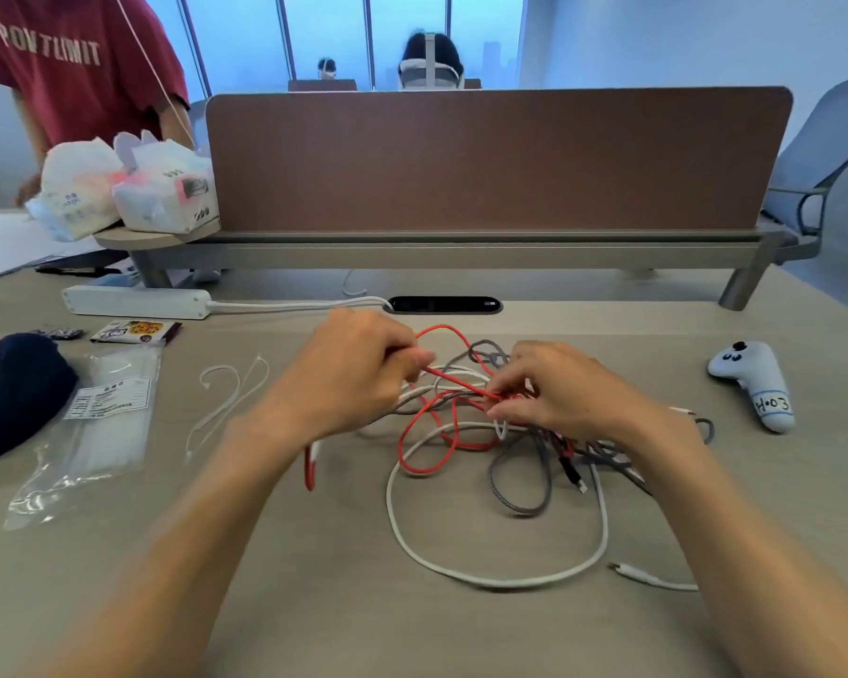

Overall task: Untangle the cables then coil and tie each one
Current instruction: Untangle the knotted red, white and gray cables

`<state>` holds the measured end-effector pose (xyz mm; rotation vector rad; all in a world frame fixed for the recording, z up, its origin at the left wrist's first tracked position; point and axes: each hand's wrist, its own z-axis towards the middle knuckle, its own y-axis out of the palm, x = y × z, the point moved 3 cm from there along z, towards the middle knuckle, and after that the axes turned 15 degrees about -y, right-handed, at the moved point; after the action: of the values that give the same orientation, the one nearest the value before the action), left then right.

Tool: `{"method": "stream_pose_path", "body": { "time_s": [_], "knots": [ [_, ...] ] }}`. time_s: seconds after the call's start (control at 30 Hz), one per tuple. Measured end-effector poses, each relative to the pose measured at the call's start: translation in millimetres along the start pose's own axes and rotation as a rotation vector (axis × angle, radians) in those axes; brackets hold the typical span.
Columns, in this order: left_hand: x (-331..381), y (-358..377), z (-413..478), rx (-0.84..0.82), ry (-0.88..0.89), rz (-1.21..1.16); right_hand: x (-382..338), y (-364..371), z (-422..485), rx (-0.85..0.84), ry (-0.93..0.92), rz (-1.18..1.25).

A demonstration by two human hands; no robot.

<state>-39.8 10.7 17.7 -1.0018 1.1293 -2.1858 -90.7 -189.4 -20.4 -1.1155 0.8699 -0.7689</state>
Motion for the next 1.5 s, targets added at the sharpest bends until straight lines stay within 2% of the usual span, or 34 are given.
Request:
{"method": "stream_pose_path", "body": {
  "time_s": [0.2,0.3,0.4,0.5,0.6,0.67,0.8,0.93,1.03,1.17,1.3,1.43,1.5],
  "knots": [
    [-17,-50,0,0.019,-0.158,0.067,25,-5,-10,0.087,0.126,-0.051],
    [-30,-63,-5,-0.133,-0.271,0.181,29,-6,-11,0.117,0.147,-0.018],
    [-37,-46,-6,-0.267,-0.317,0.279,21,-4,-5,0.146,0.099,-0.039],
    [-28,-20,-4,-0.308,-0.24,0.252,10,0,-2,0.143,0.056,-0.024],
    [-8,12,-2,-0.268,-0.134,-0.009,2,4,3,0.13,0.02,-0.038],
    [6,31,-5,-0.235,-0.09,-0.089,-4,5,6,0.112,0.005,-0.047],
    [15,44,-9,-0.119,-0.025,0.052,-9,5,6,0.098,0.019,-0.058],
    [12,23,-6,-0.112,-0.024,0.004,3,0,-1,0.072,0.101,-0.08],
    [8,2,-4,-0.107,-0.031,0.028,17,-2,-6,0.137,0.159,-0.013],
    [-3,-24,-2,-0.21,-0.101,0.041,26,-1,-8,0.226,0.221,0.035],
    [-24,-24,-5,-0.401,-0.237,0.225,14,2,-3,0.235,0.168,-0.005],
    [-13,-2,-7,-0.408,-0.239,0.182,1,6,3,0.204,0.121,-0.051],
    [-3,16,-8,-0.349,-0.193,0.198,-4,8,4,0.194,0.107,-0.053]
  ]
}}
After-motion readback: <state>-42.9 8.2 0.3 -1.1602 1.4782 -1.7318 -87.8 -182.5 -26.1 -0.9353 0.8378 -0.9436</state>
